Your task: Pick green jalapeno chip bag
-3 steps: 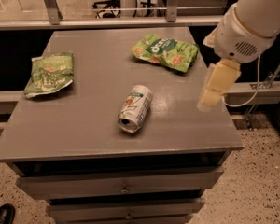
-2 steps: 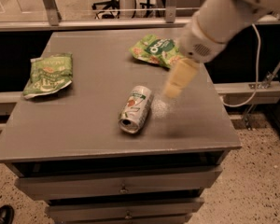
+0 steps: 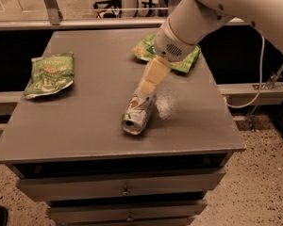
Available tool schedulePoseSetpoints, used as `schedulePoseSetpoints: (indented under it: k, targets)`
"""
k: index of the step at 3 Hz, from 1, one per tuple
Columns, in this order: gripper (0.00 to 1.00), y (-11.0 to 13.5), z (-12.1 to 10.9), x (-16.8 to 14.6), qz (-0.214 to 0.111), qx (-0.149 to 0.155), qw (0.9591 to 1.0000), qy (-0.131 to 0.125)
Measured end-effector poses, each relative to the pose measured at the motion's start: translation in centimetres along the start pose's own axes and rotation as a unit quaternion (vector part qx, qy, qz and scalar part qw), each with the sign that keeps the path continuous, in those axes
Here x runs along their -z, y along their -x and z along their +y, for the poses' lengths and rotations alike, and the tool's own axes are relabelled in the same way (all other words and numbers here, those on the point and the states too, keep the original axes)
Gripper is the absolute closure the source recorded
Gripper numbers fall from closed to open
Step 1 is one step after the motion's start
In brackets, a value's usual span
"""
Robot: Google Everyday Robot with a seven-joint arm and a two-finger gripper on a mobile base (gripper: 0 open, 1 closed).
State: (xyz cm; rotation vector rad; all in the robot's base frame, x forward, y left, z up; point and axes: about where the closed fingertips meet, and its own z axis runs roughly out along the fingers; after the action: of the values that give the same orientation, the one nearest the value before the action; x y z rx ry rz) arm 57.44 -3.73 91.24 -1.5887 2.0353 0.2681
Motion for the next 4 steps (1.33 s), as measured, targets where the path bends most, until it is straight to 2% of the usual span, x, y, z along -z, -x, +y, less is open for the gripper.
schedulePoseSetpoints:
  k: [1,2,4]
  targets:
    - [0.00,1.0,-0.1,-1.2,-0.015,-0.004,0.9999,0.004]
    - [0.00,4.4,-0.2,-5.8,-0.057,-0.004,0.9982,0.018]
    - [0.00,13.9,-1.3,-13.9,-0.132,-0.010,0.9901,0.046]
